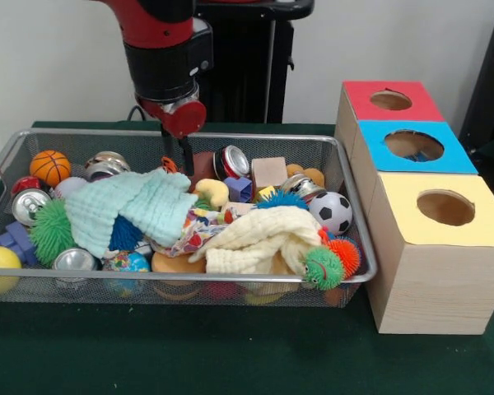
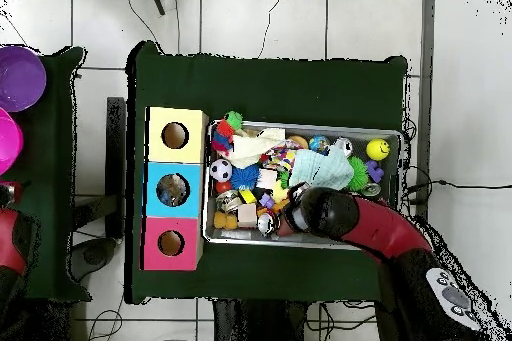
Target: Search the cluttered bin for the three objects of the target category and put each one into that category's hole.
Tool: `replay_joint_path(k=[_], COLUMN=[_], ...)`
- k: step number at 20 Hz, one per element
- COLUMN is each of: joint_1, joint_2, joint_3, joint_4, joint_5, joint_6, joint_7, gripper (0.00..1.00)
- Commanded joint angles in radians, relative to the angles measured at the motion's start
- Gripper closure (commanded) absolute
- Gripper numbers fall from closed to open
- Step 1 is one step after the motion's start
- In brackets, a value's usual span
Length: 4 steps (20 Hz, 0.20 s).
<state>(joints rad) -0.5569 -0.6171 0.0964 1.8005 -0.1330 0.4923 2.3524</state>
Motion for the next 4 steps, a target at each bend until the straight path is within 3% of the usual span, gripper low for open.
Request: replay_joint_path(k=[1, 4], joint_1=[0.01, 0.012], joint_2=[0.025, 0.018], joint_3=[-0.003, -0.011], joint_4=[-0.084, -0.083], joint_5=[-0.045, -0.045], joint_6=[-0.056, -0.048], joint_7=[0.018, 0.019], gripper=[0.0, 0.0])
